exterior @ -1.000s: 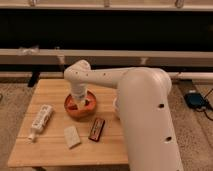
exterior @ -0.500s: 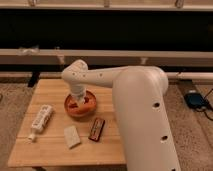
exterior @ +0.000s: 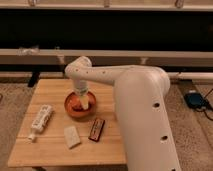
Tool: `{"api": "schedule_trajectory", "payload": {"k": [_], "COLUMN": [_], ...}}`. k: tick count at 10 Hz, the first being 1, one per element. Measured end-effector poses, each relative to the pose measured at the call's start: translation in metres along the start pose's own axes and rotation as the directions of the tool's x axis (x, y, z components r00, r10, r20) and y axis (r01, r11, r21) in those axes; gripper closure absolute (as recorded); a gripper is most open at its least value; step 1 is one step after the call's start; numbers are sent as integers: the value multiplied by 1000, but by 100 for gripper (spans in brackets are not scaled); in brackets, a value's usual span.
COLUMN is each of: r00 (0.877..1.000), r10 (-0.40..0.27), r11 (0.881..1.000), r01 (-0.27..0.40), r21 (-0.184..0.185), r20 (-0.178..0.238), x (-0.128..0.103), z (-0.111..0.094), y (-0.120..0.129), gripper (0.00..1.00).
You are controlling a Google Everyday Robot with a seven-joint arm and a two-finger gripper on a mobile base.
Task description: Place the pepper in the ceramic bowl
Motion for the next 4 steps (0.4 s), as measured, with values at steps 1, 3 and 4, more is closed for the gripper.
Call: {"api": "schedule_trajectory", "payload": {"k": [1,3,4], "r00": [1000,1000,1000], "r10": [-6,-5,-5], "r11": [1000,1000,1000], "r01": [6,5,5], "r21": [-1,-2,-2], "r20": [5,9,9], "x": [1,4,4], "z": [-5,-8,-8], "y": [-1,-2,-1], "gripper": [20,20,20]}}
